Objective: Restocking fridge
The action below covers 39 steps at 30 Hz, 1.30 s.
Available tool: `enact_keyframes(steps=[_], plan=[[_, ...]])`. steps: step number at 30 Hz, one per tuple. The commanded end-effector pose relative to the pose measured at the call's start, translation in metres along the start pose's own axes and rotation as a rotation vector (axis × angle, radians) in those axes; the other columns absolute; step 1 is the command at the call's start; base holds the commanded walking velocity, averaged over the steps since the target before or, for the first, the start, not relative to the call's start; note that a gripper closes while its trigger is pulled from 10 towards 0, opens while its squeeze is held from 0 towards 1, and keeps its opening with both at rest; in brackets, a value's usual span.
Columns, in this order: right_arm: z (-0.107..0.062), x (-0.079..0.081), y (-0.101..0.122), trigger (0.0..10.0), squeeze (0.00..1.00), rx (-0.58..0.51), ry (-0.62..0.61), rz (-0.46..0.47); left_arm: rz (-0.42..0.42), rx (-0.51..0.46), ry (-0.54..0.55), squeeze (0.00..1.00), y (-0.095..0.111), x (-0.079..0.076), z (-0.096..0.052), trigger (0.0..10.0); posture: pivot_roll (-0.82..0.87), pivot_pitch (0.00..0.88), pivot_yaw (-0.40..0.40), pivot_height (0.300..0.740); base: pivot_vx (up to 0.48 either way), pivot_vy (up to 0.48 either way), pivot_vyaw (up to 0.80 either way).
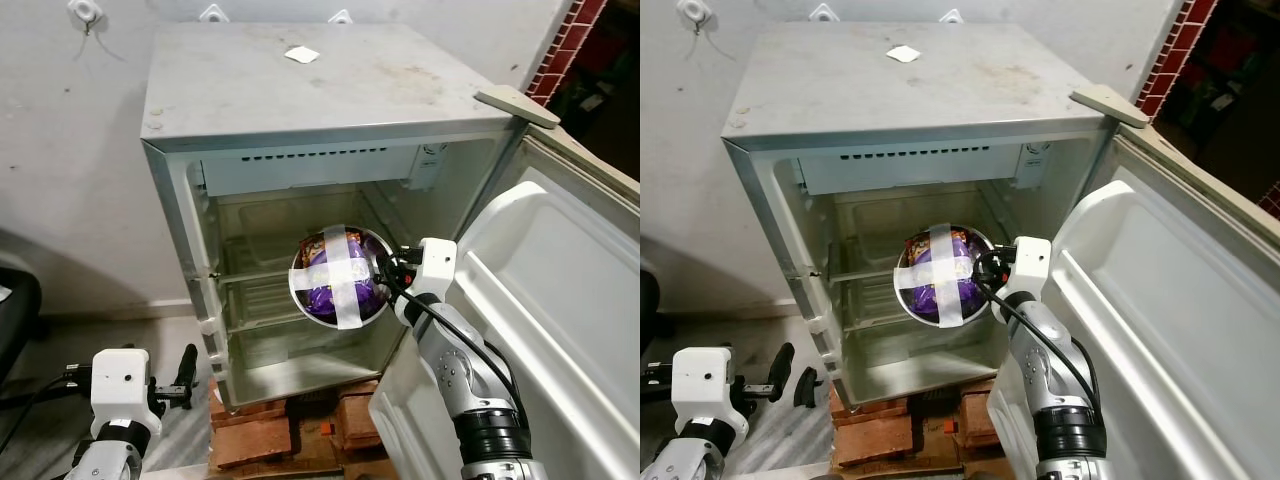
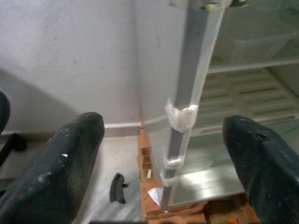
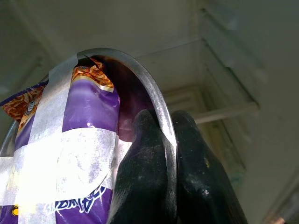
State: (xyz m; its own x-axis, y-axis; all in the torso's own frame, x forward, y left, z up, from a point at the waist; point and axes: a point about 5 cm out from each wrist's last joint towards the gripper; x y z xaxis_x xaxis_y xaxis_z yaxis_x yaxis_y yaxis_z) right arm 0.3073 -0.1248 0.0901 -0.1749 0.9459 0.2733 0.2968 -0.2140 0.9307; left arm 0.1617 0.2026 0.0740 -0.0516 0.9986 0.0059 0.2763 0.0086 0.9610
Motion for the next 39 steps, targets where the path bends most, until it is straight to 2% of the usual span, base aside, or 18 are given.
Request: enact_keyframes(steps=[1, 6, 15, 21, 30, 39], plan=[[0.006, -0.004, 0.018, 10.0, 0.00, -0.062, -0.004, -0.026, 0.013, -0.018, -0.002, 0.00, 0.006, 0.000, 0.001, 10.0, 0.19, 0.052, -0.086, 0.740, 0.000, 0.000, 0.00], [0.004, -0.010, 0.017, 10.0, 0.00, -0.068, -0.028, -0.023, 0.025, -0.044, -0.023, 0.00, 0.012, -0.004, 0.005, 10.0, 0.18, 0.049, -0.078, 0.740, 0.000, 0.000, 0.00], [0.003, -0.006, 0.015, 10.0, 0.00, -0.087, -0.036, -0.022, 0.048, -0.067, -0.044, 0.00, 0.018, -0.005, 0.010, 10.0, 0.18, 0.051, -0.070, 0.740, 0.000, 0.000, 0.00], [0.001, -0.006, 0.015, 10.0, 0.00, -0.094, -0.035, -0.014, 0.050, -0.070, -0.048, 0.00, 0.019, -0.007, 0.013, 10.0, 0.18, 0.050, -0.068, 0.740, 0.000, -0.321, 0.00], [-0.013, -0.012, 0.005, 10.0, 0.00, -0.080, -0.039, -0.014, 0.093, -0.062, -0.052, 0.00, 0.017, -0.007, 0.017, 10.0, 0.17, 0.046, -0.063, 0.740, 0.000, -0.057, 0.00], [-0.018, -0.015, 0.004, 10.0, 0.00, -0.084, -0.045, -0.021, 0.085, -0.063, -0.054, 0.00, 0.017, -0.007, 0.021, 10.0, 0.16, 0.043, -0.056, 0.740, 0.000, -0.449, 0.00]])
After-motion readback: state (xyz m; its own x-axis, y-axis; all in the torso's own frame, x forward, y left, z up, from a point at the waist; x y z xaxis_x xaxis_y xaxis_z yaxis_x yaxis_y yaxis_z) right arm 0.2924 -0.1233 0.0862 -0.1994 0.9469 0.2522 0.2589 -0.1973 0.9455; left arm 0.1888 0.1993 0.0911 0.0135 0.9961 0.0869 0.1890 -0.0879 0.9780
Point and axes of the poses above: a point about 5 cm out from each wrist's last joint towards the gripper, its own z axis pointing out of the wrist towards the gripper, its own y axis along the axis of the wrist's last joint, x = y × z, and after that the axes turned 3 degrees about -z, right-handed
